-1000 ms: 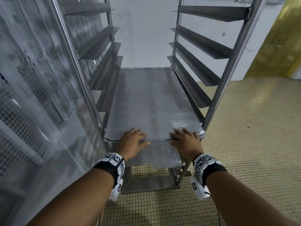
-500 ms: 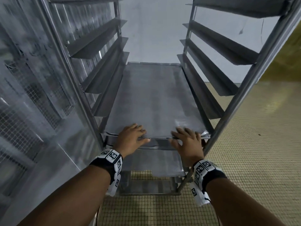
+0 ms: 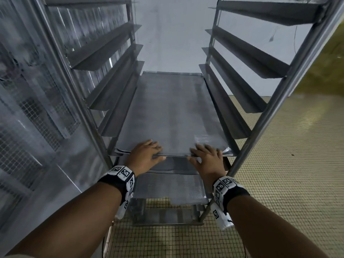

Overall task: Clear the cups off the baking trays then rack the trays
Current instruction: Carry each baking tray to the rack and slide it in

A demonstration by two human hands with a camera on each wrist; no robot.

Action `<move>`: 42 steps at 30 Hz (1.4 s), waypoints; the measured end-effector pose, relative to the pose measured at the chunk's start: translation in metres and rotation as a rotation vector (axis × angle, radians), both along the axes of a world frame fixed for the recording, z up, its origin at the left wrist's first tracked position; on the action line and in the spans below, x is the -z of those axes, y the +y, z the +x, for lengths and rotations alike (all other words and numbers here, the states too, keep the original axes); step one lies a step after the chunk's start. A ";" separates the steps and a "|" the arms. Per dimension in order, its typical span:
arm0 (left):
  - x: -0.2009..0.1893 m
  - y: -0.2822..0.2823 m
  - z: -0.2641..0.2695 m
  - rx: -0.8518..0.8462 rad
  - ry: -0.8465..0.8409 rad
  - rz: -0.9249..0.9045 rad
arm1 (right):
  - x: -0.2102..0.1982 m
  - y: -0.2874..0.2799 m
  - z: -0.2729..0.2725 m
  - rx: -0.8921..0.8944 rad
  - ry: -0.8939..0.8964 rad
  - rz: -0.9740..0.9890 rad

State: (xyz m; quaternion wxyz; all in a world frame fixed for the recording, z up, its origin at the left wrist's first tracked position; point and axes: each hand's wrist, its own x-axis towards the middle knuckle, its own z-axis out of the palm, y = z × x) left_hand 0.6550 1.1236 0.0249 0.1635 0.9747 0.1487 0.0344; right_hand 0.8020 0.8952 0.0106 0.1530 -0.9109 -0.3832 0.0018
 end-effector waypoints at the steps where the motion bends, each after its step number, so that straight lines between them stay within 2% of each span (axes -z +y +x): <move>1: -0.002 -0.001 0.000 0.011 0.045 0.046 | -0.003 0.000 -0.001 -0.002 0.012 -0.028; 4: -0.008 -0.008 -0.002 0.037 0.161 0.230 | -0.010 -0.008 -0.017 0.016 0.009 -0.062; 6: -0.002 -0.018 -0.009 0.037 0.141 0.273 | -0.009 -0.025 -0.038 0.041 0.041 -0.022; 9: 0.017 -0.042 -0.018 0.026 0.048 0.290 | -0.002 -0.066 -0.070 0.089 0.107 -0.006; 13: 0.031 -0.090 -0.018 0.070 0.007 0.177 | 0.002 -0.136 -0.114 0.246 0.180 -0.014; 15: 0.031 -0.127 -0.015 0.171 0.018 0.096 | 0.003 -0.173 -0.135 0.358 0.207 -0.004; 19: 0.026 -0.220 -0.014 0.415 0.144 -0.175 | 0.003 -0.254 -0.169 0.562 0.243 -0.041; 22: 0.025 -0.295 -0.018 0.580 0.195 -0.288 | 0.004 -0.326 -0.202 0.726 0.253 -0.055; 27: 0.033 -0.415 -0.042 0.802 0.245 -0.275 | 0.012 -0.447 -0.278 0.994 0.287 -0.019; 32: 0.051 -0.525 -0.084 0.905 0.345 -0.242 | 0.026 -0.555 -0.369 1.185 0.301 0.021; 37: 0.066 -0.614 -0.129 0.981 0.379 -0.133 | 0.056 -0.633 -0.441 1.248 0.335 0.067; 42: 0.088 -0.664 -0.145 0.963 0.396 -0.054 | 0.082 -0.677 -0.470 1.221 0.363 0.075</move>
